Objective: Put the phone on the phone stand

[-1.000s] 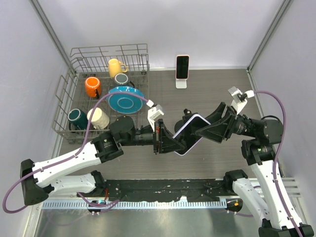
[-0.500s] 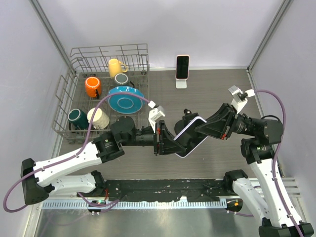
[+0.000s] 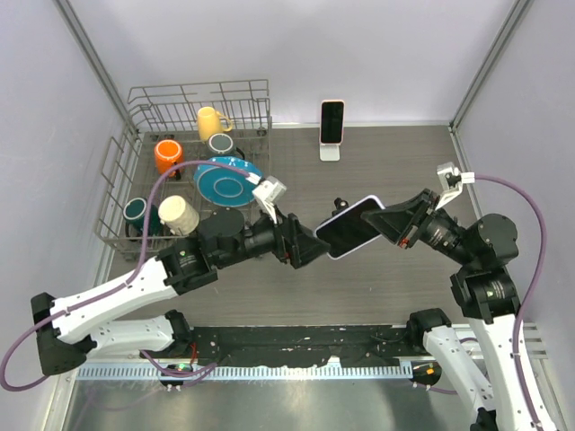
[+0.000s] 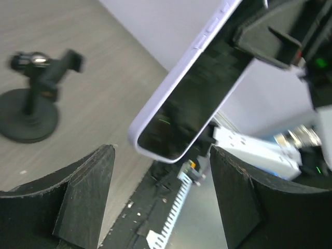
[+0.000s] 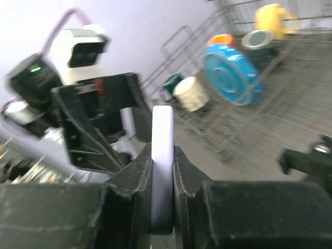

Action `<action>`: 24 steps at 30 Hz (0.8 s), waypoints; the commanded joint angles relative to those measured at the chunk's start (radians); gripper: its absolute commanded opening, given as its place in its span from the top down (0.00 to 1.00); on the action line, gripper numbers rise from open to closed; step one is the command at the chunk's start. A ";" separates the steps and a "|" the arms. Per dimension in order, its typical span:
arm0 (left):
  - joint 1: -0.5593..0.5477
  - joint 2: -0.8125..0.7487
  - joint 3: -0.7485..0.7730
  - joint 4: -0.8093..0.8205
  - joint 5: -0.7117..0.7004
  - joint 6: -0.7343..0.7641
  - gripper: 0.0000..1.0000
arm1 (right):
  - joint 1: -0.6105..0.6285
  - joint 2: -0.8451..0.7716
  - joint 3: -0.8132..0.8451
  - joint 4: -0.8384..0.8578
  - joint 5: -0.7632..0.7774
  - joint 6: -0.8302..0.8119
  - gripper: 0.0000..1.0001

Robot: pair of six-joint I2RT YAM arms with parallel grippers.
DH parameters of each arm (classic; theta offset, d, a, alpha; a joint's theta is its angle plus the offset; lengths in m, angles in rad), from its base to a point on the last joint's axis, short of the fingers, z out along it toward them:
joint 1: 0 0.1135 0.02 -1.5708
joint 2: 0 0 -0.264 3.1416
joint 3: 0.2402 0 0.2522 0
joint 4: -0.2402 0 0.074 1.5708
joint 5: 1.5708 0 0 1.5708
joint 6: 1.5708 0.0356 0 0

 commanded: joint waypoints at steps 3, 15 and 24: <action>0.004 0.010 0.078 -0.233 -0.430 -0.044 0.25 | -0.003 -0.080 0.145 -0.380 0.620 -0.158 0.99; -0.088 0.412 0.237 -0.175 -0.712 -0.004 0.23 | -0.001 -0.032 0.388 -0.741 1.109 -0.287 0.99; -0.088 0.588 0.305 -0.086 -0.801 0.086 0.43 | -0.001 0.014 0.350 -0.698 0.816 -0.364 0.99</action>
